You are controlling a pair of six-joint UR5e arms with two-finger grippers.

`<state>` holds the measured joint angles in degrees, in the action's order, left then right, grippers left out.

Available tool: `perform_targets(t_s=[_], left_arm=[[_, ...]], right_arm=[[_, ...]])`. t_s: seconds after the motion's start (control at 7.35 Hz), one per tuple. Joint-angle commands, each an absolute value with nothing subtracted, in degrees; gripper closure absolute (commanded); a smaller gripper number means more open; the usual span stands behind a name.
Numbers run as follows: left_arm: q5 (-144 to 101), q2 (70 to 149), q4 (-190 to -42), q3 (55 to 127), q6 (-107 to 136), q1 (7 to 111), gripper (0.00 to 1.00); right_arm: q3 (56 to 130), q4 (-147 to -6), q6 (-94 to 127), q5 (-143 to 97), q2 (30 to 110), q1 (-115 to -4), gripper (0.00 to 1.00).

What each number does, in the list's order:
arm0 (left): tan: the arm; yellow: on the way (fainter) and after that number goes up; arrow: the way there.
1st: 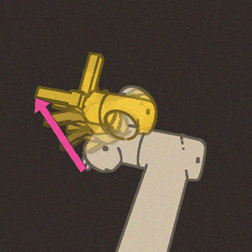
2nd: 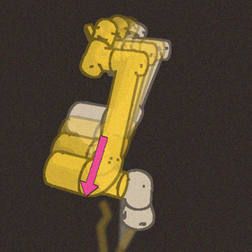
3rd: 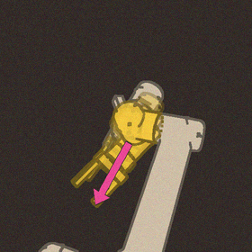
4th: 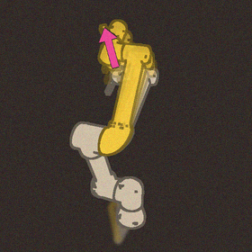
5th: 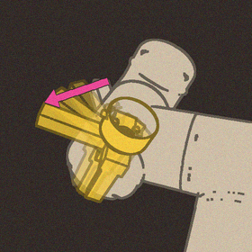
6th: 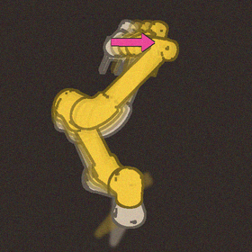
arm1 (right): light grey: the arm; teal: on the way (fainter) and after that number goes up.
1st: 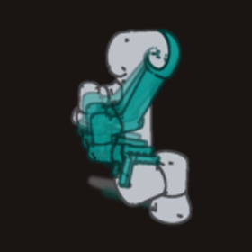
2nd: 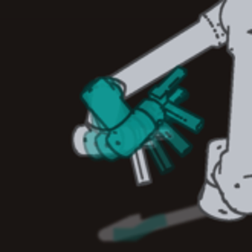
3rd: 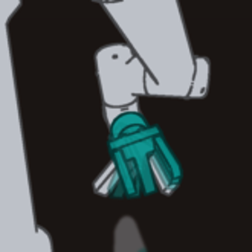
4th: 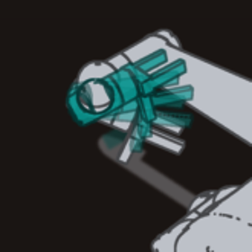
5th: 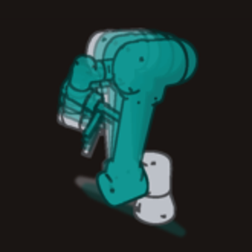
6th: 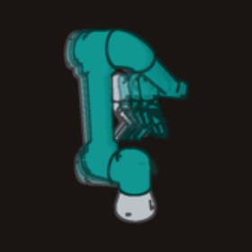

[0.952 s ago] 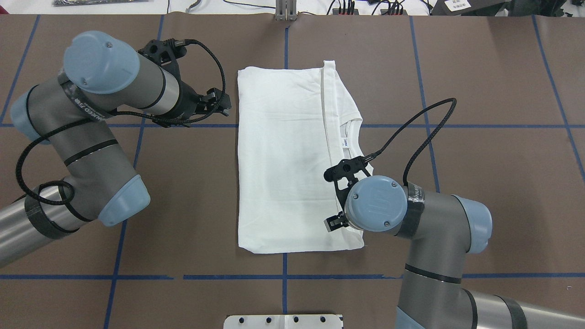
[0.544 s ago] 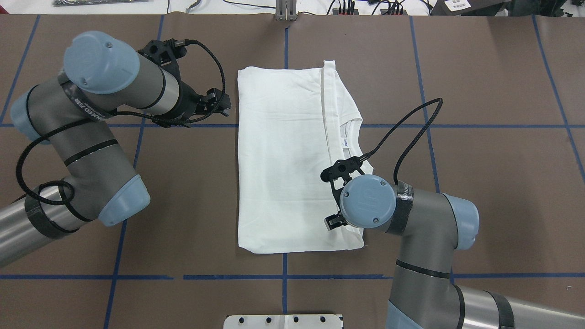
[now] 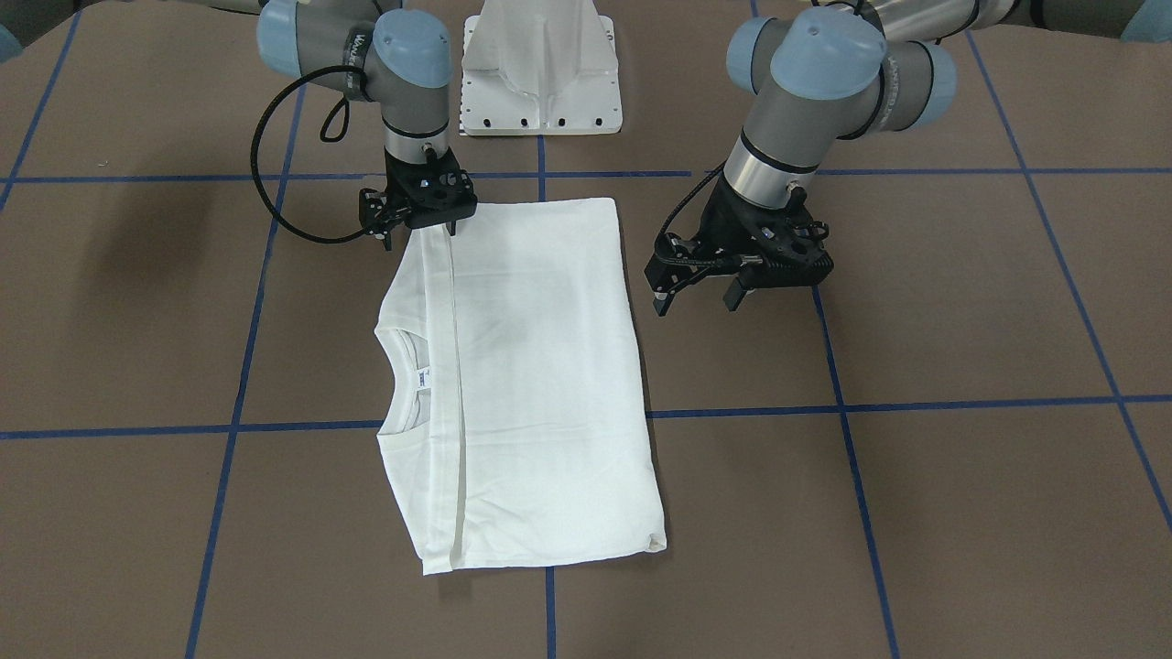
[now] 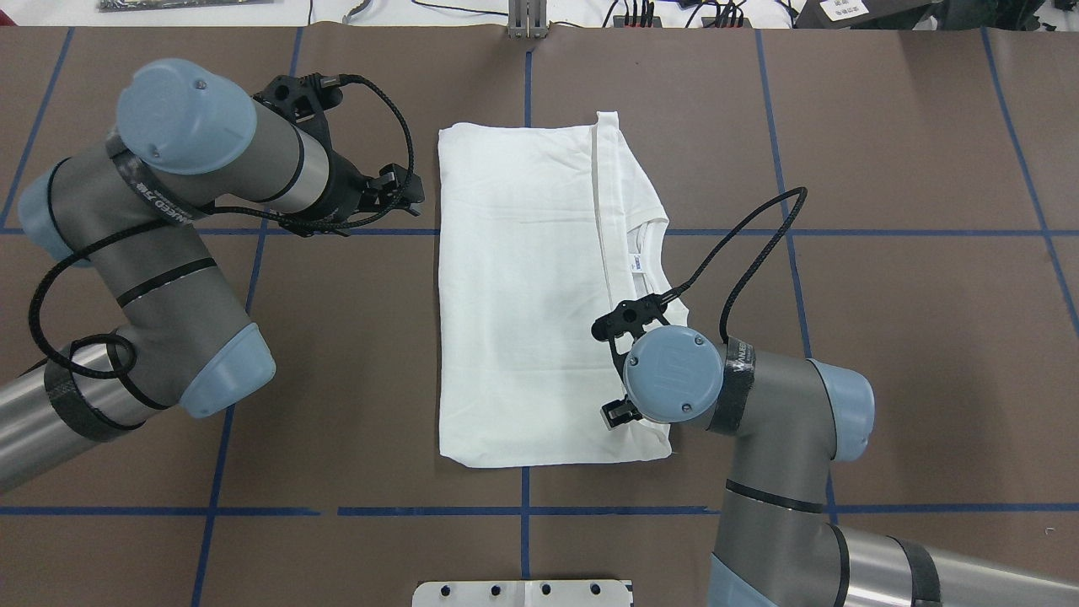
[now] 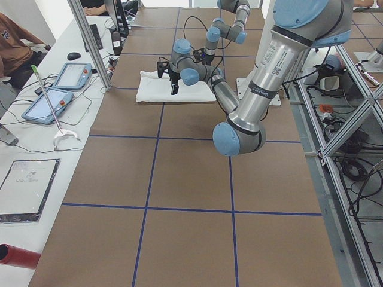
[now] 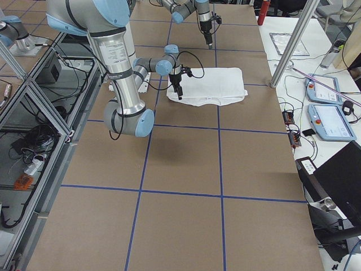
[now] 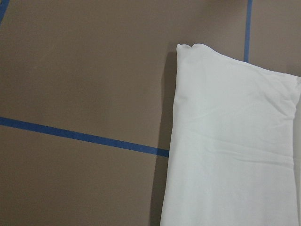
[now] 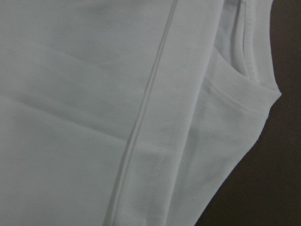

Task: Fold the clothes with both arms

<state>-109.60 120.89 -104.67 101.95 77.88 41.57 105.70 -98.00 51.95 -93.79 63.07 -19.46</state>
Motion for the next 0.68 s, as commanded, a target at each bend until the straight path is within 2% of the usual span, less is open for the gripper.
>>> perform_targets(t_s=[0.0, 0.54], left_arm=[[-109.6, 120.94, -104.68, 101.95, 77.87, 41.57, 0.0], [-109.6, 121.29, -104.5, 102.13, 77.96, 41.57, 0.0]], right_arm=[[105.38, -98.0, 51.94, -93.95, 63.19, -19.34, 0.0], [105.47, -98.09, 49.67, -93.87, 64.68, -21.53, 0.0]])
